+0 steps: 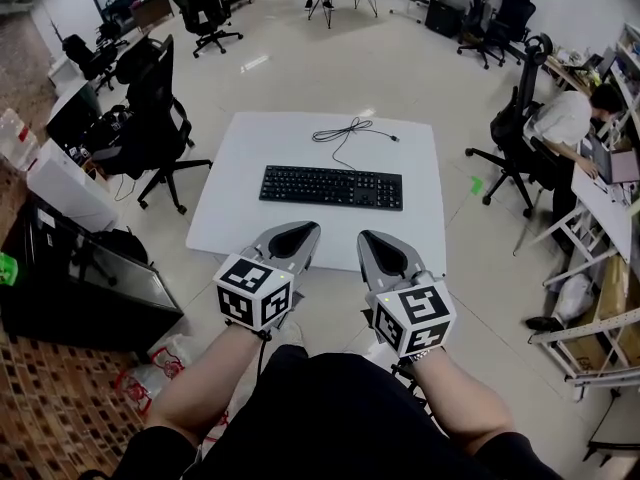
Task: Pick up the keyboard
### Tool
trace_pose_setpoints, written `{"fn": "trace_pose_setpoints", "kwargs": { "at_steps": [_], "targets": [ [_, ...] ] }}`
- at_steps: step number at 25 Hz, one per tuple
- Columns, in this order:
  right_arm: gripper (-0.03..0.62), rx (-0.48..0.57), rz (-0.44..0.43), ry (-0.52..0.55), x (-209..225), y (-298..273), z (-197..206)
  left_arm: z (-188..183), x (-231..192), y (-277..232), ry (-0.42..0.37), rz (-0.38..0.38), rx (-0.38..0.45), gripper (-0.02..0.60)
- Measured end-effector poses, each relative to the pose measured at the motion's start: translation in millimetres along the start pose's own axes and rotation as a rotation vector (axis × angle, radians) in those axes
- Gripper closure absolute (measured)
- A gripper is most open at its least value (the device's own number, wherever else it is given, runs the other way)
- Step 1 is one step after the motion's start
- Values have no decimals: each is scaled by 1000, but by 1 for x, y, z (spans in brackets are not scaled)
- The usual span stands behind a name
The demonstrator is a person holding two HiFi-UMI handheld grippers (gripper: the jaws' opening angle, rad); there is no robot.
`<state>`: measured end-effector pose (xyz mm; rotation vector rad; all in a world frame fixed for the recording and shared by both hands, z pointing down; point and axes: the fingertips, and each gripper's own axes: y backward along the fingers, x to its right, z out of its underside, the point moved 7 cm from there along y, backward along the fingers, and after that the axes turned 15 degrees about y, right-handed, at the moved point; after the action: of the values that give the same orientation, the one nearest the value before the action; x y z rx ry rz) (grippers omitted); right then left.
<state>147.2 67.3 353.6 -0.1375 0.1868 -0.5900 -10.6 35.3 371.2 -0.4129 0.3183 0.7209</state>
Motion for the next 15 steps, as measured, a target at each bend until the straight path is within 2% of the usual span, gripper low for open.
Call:
{"fn": "trace_pose_setpoints", "kwargs": {
  "at_steps": [4,7,15],
  "targets": [
    [592,-7,-2,-12,2,-5,3,-2,-20,-3,65,-15,-10,573],
    [592,-15,3,-19,5,-13,4,-5,-44,-5,122,-36,-17,548],
    [592,-61,23,-57,17,-57,11,-12,-146,-25,221,-155,-66,491]
  ]
}}
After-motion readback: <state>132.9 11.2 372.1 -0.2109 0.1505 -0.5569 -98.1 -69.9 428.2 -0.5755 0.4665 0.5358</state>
